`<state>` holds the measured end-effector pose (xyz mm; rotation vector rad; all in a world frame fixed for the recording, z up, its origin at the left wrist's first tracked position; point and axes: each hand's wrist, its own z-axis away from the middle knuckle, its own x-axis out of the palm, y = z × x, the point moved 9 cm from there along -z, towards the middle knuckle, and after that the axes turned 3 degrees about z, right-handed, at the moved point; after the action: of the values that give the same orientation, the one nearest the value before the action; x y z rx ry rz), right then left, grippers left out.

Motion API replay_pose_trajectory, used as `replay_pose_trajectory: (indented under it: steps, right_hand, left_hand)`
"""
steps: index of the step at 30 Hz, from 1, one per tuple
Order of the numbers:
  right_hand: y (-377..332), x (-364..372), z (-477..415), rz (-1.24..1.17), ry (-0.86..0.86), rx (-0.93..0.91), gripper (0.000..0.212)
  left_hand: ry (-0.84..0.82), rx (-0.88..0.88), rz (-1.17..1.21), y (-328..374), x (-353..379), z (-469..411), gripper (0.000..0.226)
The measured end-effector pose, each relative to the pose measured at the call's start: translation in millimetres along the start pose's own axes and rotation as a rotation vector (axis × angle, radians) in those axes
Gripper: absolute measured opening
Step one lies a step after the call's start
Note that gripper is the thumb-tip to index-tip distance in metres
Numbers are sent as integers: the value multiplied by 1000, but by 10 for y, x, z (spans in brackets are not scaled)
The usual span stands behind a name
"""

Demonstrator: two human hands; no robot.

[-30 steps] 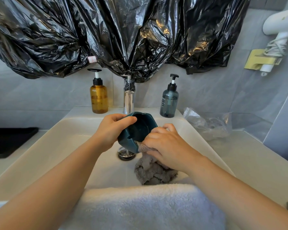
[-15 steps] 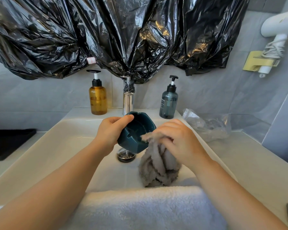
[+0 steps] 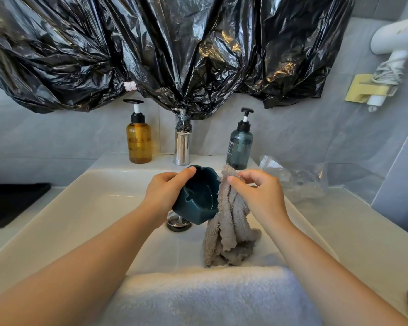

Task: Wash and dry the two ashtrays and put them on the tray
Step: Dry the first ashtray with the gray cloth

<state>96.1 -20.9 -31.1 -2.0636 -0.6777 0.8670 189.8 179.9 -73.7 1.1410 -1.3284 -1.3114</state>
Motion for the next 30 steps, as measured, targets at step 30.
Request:
replay_pose_trajectory:
  steps: [30]
  right_hand:
    - [-481,400,240,607,-174,-337,25]
  left_hand:
    - [-87,-33,143,-55,146,71,32]
